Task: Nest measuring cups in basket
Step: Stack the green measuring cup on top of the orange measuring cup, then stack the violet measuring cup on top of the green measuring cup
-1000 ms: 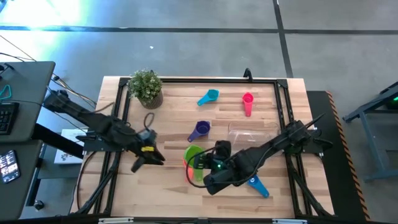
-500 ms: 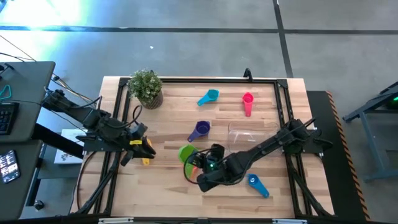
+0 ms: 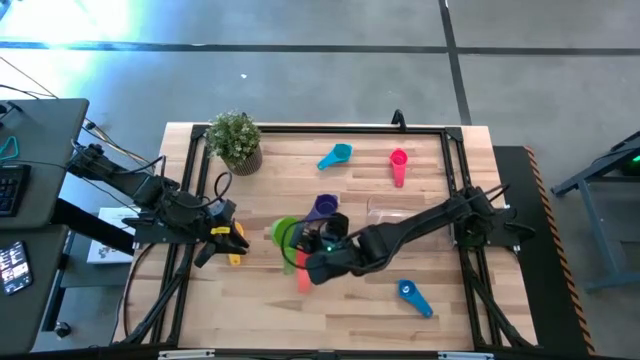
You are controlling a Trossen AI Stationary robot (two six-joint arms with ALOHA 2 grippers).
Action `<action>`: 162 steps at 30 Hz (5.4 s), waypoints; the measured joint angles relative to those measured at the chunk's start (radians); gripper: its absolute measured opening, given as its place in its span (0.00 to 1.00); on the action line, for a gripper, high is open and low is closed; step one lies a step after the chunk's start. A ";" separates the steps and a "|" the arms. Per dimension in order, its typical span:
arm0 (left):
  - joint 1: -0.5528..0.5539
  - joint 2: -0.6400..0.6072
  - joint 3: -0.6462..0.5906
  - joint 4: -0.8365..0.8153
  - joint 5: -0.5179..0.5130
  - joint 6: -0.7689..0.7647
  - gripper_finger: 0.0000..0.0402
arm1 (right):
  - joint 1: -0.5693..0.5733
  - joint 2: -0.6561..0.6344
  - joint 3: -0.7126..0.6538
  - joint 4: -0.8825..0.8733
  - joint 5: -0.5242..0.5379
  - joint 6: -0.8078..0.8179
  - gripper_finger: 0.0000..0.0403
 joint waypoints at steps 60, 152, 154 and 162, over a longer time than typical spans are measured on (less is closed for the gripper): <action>0.000 0.000 0.000 -0.017 0.034 0.018 0.22 | -0.018 0.263 0.272 -0.465 -0.336 0.333 0.00; 0.000 0.000 0.000 -0.014 -0.053 -0.096 0.22 | -0.012 0.243 0.406 -0.689 -0.249 0.037 0.15; 0.000 0.000 0.000 -0.014 -0.085 -0.133 0.22 | -0.014 0.212 0.406 -0.717 -0.241 -0.008 0.15; 0.000 0.000 0.000 -0.015 -0.181 -0.266 0.22 | -0.019 0.089 0.406 -0.795 -0.185 -0.203 0.15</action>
